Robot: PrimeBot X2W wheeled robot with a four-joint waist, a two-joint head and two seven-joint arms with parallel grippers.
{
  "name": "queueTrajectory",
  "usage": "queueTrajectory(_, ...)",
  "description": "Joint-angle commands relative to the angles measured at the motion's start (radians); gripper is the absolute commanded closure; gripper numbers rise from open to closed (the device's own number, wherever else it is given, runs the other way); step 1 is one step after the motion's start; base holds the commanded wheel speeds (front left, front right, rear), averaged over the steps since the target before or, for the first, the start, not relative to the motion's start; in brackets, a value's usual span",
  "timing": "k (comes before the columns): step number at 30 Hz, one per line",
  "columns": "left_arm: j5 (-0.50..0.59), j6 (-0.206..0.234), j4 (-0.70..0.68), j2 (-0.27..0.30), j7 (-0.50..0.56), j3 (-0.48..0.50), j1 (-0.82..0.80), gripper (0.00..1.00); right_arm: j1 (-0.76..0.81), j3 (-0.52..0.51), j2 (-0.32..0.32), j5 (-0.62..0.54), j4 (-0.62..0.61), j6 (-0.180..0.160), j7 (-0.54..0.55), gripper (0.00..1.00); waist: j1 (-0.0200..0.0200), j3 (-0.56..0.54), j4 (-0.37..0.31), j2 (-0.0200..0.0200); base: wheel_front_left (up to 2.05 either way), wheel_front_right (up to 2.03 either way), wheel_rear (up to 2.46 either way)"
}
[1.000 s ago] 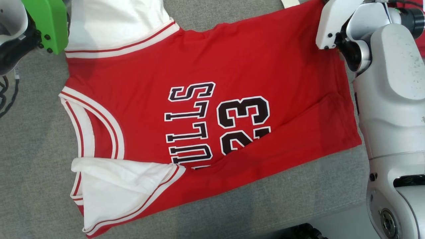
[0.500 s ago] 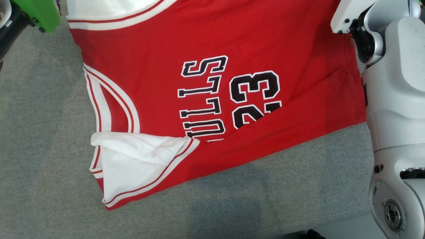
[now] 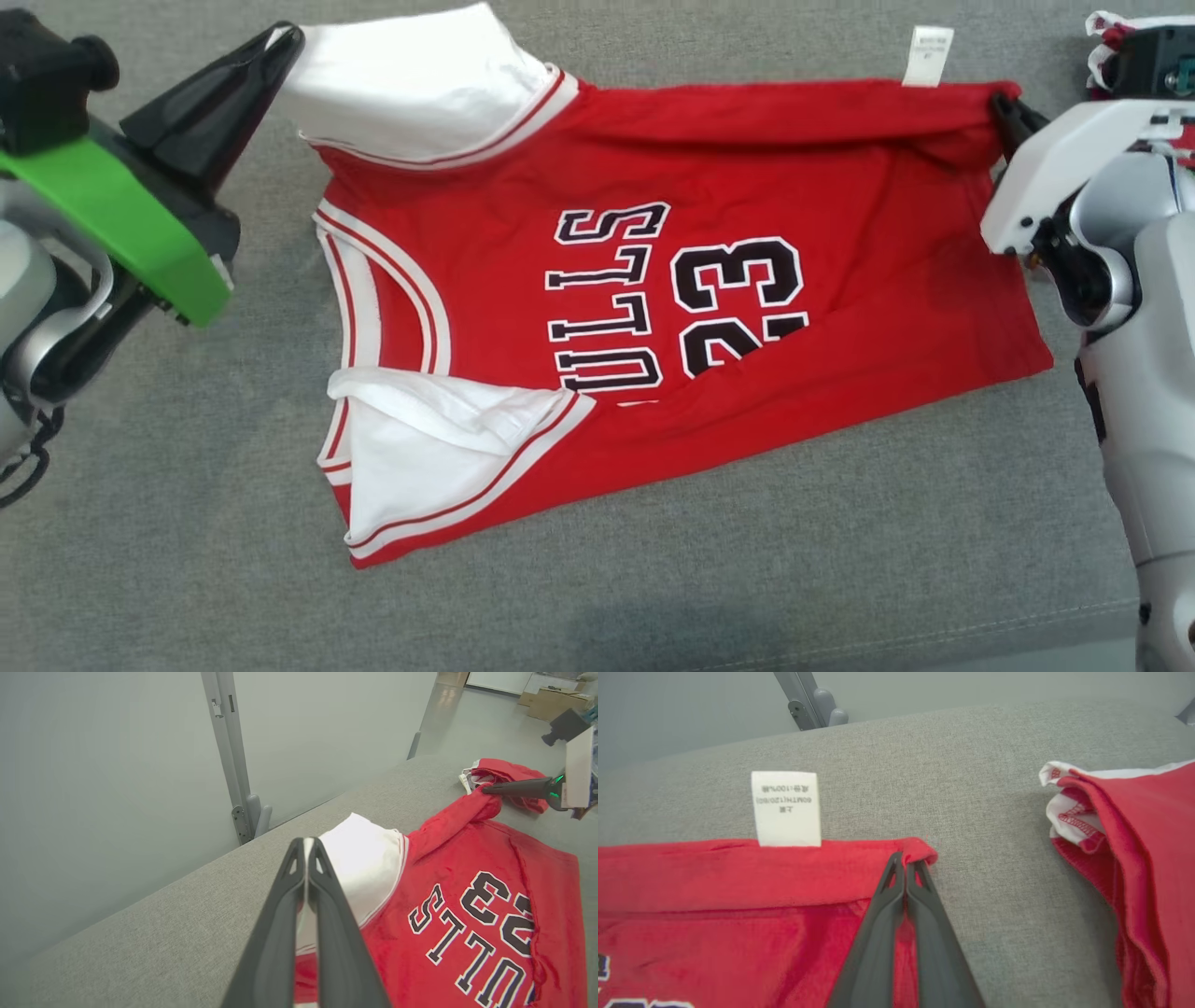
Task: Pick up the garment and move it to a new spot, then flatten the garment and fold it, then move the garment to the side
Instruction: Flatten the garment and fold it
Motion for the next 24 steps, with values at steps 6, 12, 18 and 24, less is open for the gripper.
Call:
queueTrajectory(6,-0.035,-0.003,-0.084,0.068,-0.033,0.014,0.136,1.0,0.174,0.045,-0.109,0.138,-0.15,-0.001,0.063,1.0,0.0,-0.096,0.065,0.0,0.0,0.0,0.0)
queueTrajectory(12,-0.06,0.005,-0.178,0.09,-0.035,0.086,0.287,1.0,0.282,0.043,-0.166,0.197,-0.249,-0.001,0.089,1.0,0.0,-0.104,0.083,0.0,0.0,0.0,0.0)
queueTrajectory(18,-0.035,0.019,-0.252,0.047,-0.035,0.184,0.485,1.0,0.372,0.018,-0.187,0.199,-0.305,-0.001,0.098,1.0,0.0,-0.091,0.1,0.0,0.0,0.0,0.0)
queueTrajectory(24,-0.011,0.012,-0.234,-0.021,-0.035,0.246,0.634,1.0,0.428,-0.009,-0.17,0.188,-0.32,-0.001,0.103,1.0,0.0,-0.079,0.102,0.0,0.0,0.0,0.0)
